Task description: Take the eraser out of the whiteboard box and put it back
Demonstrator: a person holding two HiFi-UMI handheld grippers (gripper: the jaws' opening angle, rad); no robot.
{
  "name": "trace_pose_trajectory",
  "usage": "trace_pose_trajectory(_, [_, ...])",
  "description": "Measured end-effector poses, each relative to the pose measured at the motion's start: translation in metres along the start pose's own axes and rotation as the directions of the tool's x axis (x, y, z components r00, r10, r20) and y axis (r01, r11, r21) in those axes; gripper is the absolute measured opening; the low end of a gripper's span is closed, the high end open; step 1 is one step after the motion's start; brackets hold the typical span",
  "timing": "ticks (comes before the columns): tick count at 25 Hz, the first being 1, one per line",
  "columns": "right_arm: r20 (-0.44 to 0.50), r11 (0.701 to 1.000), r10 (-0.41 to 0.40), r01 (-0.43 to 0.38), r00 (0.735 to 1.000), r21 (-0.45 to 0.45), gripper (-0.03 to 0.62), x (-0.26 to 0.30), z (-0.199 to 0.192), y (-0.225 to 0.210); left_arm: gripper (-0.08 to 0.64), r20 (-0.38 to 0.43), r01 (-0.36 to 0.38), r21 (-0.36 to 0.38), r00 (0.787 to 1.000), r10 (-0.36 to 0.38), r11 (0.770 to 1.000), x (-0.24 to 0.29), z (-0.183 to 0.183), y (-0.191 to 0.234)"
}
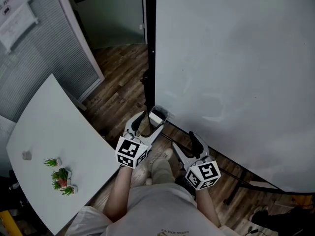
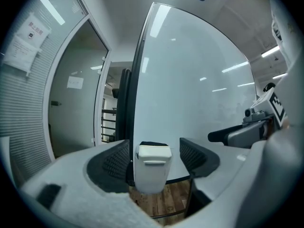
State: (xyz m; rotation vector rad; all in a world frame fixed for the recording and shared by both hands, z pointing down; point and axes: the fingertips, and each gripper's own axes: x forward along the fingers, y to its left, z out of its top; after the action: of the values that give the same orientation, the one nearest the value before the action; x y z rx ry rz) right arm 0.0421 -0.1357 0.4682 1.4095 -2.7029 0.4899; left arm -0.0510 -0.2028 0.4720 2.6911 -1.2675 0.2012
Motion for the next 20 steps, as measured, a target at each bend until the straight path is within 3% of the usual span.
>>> trace_pose_trajectory(20, [-0.01,0.999,0.033,-0.033,0.999,0.007,0.313,0.016,-0.006,-0.002,0.284,-0.014,0.004,0.039,1.0,-0.003,0.999,0.028,-0.008,-0.001])
